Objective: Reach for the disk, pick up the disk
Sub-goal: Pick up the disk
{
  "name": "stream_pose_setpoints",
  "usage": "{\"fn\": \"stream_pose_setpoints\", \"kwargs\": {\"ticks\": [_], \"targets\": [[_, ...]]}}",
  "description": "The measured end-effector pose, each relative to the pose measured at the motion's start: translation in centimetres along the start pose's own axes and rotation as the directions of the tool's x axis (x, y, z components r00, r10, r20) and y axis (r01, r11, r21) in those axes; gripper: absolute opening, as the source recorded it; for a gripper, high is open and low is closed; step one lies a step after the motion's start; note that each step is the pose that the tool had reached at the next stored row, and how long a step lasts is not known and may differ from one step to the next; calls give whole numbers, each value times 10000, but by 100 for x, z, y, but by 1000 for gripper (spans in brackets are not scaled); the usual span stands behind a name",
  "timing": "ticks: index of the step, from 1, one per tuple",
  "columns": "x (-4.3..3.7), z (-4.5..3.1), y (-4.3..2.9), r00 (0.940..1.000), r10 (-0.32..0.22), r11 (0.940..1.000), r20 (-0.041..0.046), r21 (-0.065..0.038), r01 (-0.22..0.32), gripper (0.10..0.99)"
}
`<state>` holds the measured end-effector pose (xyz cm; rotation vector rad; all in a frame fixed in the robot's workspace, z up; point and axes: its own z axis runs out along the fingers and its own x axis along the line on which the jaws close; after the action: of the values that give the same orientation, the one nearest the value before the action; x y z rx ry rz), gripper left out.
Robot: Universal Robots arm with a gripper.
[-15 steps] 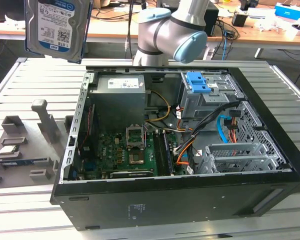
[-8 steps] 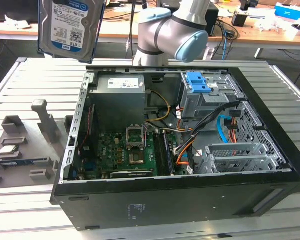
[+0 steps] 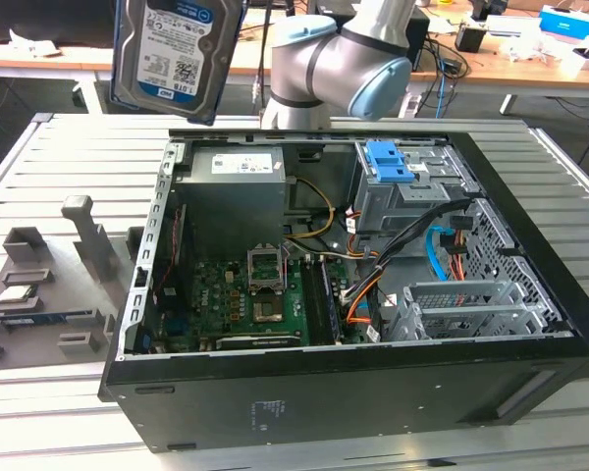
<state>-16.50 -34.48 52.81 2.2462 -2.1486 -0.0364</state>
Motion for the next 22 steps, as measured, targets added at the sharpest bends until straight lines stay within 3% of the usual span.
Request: {"fn": "stream_pose_setpoints", "kwargs": {"ticks": [3,6,16,18,22], "targets": [[4,-4,-104,10000,2,10000,0,-1,-2,369],[12,-11,-271,10000,2,10000,-1,-1,-2,369],[28,-25,-623,10000,2,10000,-1,-2,-2,369],[33,-30,-753,10000,3,10000,-2,-4,-3,369],[41,-37,-921,10000,2,10000,-2,-5,-2,369]]}}
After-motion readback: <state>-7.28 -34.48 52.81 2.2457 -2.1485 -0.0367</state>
